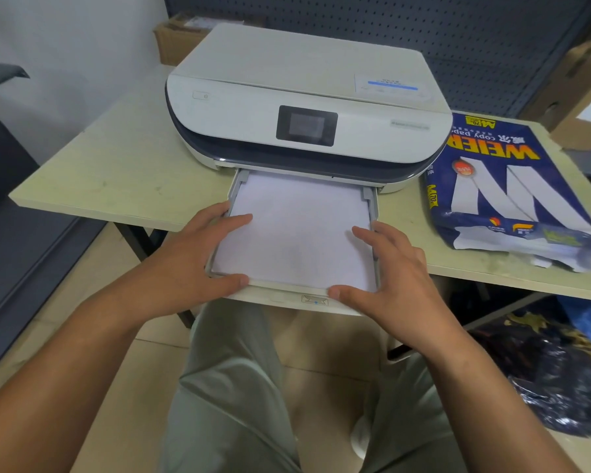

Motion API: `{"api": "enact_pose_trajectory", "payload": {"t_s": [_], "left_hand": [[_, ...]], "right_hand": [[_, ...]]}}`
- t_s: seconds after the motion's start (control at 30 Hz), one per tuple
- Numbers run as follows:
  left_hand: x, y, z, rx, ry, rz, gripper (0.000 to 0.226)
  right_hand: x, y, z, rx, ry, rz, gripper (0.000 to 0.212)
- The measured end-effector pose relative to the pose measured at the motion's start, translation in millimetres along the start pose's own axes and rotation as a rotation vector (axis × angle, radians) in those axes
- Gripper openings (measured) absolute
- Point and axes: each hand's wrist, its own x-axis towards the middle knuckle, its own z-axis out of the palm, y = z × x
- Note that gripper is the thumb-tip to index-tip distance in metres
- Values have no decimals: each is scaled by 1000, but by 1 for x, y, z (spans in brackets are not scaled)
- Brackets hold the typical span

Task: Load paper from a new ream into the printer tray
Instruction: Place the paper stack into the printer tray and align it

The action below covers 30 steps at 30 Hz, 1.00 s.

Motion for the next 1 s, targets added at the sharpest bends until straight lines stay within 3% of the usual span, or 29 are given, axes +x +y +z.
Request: {"api": "enact_pose_trajectory", "payload": {"t_s": [0.53,0.73,1.0], "left_hand": [[0,2,-3,-46,-27,1,82],[-11,10,-4,57,49,-5,88],[-20,11,13,318,83,192,91]], "right_hand": [[0,-3,-6,-8,-35,25,88],[-1,-11,-11,-95,-31,-18,102],[-5,-16,-3,-211,-75,-109,110]]}}
